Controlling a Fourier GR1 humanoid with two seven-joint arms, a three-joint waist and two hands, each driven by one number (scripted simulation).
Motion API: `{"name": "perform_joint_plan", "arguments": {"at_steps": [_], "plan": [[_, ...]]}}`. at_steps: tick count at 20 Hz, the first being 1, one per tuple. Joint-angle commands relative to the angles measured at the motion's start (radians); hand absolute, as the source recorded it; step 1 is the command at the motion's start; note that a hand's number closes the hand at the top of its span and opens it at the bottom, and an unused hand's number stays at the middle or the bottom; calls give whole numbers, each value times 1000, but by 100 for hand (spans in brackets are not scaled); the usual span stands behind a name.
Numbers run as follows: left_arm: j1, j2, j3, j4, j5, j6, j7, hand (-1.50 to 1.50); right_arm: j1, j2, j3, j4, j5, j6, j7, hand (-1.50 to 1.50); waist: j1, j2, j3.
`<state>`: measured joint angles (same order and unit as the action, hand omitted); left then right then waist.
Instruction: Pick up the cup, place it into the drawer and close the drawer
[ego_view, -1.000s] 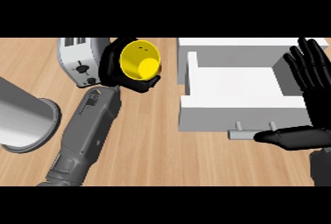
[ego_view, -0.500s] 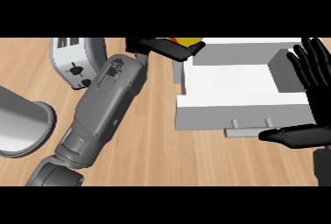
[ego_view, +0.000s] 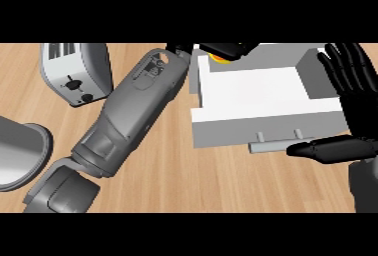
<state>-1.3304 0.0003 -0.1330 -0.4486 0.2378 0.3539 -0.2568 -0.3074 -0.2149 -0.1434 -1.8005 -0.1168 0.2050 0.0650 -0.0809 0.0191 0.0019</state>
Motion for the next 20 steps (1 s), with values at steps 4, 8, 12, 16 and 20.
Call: {"name": "perform_joint_plan", "arguments": {"at_steps": [4, 8, 12, 16, 20], "plan": [[-14, 0, -119, 144, 55, -59, 45, 150, -13, -8, 14, 1, -17, 31, -2, -150, -64, 15, 1], [7, 0, -178, 173, 54, -109, 44, 150, -59, -10, 22, 18, -22, 37, 3, -150, -91, 28, 1], [48, 0, -230, 158, 68, -101, -7, -150, -81, 9, 50, 27, -3, 28, 0, -150, -101, 30, 0], [56, 0, -191, 122, 162, -92, -26, -150, -98, 11, 65, 50, -103, 112, 9, -150, -127, 36, 0], [49, 0, -153, 70, 251, -112, -86, -150, -92, 24, 145, 27, -166, 216, 6, 150, -139, 35, -1]]}}
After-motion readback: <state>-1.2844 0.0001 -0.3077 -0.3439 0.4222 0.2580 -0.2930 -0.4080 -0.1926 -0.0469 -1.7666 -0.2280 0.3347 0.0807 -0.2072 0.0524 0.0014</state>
